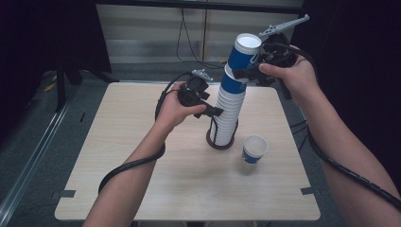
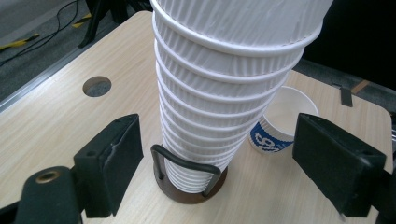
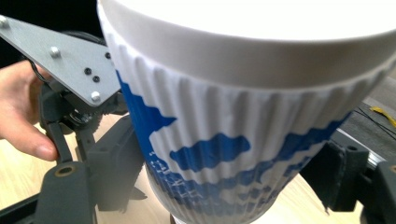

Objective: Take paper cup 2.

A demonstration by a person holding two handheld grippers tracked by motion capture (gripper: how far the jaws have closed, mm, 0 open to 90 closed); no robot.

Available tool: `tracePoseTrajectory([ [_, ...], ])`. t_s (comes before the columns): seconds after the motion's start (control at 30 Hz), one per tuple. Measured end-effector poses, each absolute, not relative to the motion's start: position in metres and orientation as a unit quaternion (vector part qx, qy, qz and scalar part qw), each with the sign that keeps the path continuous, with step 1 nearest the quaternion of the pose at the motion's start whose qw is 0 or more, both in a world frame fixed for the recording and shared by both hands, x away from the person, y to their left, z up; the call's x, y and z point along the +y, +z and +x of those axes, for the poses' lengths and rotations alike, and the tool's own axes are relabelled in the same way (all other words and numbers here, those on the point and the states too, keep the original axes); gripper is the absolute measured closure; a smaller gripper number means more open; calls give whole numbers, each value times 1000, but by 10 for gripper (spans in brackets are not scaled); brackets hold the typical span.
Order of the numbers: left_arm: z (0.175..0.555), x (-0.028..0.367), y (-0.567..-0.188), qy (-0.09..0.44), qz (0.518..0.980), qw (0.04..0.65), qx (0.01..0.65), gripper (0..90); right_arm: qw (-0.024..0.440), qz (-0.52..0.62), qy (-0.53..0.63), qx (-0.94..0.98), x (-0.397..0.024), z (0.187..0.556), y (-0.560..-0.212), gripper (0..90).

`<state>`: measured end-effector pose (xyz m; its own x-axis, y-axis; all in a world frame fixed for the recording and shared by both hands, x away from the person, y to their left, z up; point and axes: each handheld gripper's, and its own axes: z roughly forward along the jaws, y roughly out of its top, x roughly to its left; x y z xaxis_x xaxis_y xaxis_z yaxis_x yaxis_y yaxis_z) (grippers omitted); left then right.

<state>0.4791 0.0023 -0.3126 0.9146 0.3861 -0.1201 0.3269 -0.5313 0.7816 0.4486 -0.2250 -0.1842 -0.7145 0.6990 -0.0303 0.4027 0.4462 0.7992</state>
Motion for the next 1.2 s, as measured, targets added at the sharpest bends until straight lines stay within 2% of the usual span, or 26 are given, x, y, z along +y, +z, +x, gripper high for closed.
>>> tracePoseTrajectory([
  [0.53,479,2,-319,26,879,430,205,161,187,332,422,822,-230,445,-174,206],
  [1.2,478,-3,-323,24,881,426,204,162,184,343,434,812,-265,433,-177,206],
])
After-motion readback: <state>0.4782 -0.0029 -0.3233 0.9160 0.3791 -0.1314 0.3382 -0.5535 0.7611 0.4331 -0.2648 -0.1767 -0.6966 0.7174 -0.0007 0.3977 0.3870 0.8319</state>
